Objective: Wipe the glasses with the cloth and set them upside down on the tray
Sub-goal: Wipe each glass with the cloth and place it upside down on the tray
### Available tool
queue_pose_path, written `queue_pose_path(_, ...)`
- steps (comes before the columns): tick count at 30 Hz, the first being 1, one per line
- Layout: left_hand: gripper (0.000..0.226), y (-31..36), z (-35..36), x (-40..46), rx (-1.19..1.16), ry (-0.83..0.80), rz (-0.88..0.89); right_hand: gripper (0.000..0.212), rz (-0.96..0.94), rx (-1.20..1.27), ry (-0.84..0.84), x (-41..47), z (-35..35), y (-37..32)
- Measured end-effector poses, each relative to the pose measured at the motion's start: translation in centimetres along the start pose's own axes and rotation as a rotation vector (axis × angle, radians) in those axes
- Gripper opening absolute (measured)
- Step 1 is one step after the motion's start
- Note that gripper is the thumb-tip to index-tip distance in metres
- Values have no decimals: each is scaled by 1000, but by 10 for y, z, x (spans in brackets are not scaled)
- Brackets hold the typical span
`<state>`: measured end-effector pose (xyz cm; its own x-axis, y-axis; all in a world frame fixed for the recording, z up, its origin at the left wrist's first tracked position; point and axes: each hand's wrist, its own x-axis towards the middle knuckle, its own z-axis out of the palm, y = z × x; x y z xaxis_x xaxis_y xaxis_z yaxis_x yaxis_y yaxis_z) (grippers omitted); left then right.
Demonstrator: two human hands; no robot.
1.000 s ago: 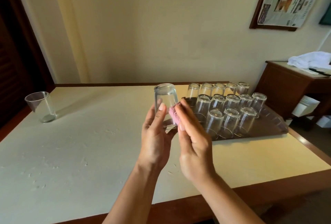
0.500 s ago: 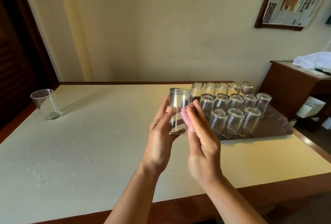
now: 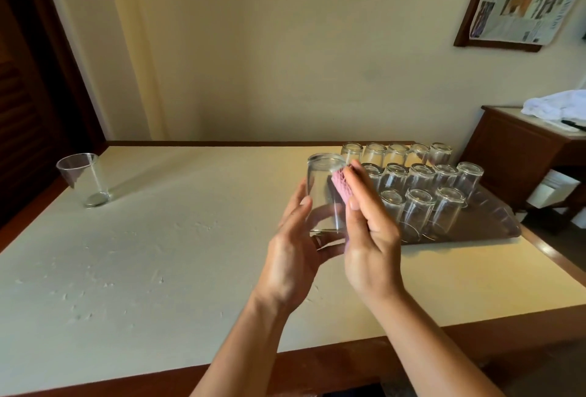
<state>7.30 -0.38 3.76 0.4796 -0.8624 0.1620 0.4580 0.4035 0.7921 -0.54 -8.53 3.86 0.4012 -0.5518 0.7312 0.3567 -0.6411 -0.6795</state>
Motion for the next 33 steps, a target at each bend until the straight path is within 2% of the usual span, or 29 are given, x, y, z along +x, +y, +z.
queue_pose_path(3, 67, 2, 4, 3, 12, 67, 101, 42, -12, -24, -39, 8, -3, 0)
queue_pose_path(4, 62, 4, 5, 6, 20, 82, 124, 43, -20, -9, -65, 3, -1, -1)
queue_pose_path(6, 37, 11, 5, 9, 21, 71, 100, 41, -40, -33, -61, -13, 5, 0)
queue_pose_path(7, 33, 12, 3, 9, 19, 53, 71, 40, -45, -44, -45, -20, 6, 1)
queue_pose_path(10, 47, 8, -1, 4, 107, -38, 12, 41, -59, -13, 7, -13, 2, -3)
queue_pose_path(13, 67, 2, 2, 3, 78, 14, 89, 40, -65, -92, 5, 8, -2, -4)
queue_pose_path(15, 64, 4, 5, 6, 69, 75, 150, 41, -46, -68, -33, 3, 3, -4)
queue_pose_path(17, 52, 12, 4, 8, 35, 101, 120, 41, -33, -60, -52, -16, 8, -5)
queue_pose_path(19, 45, 16, -1, 6, 5, 60, 45, 41, -41, -51, -47, -31, 8, -4)
queue_pose_path(21, 40, 13, -4, 2, 99, -48, 23, 39, -45, 19, -47, -24, 2, -6)
queue_pose_path(23, 44, 6, -1, 2, 152, -59, 52, 39, -39, -9, -31, -3, -4, -10)
queue_pose_path(26, 60, 2, 9, 7, 152, 47, 177, 40, -55, -106, -20, 5, -7, -10)
queue_pose_path(29, 58, 8, 7, 14, 125, 101, 183, 40, -37, -86, -44, -19, -2, -9)
queue_pose_path(33, 64, 4, 4, 5, 178, 5, 129, 40, 1, 32, -14, -13, -4, -6)
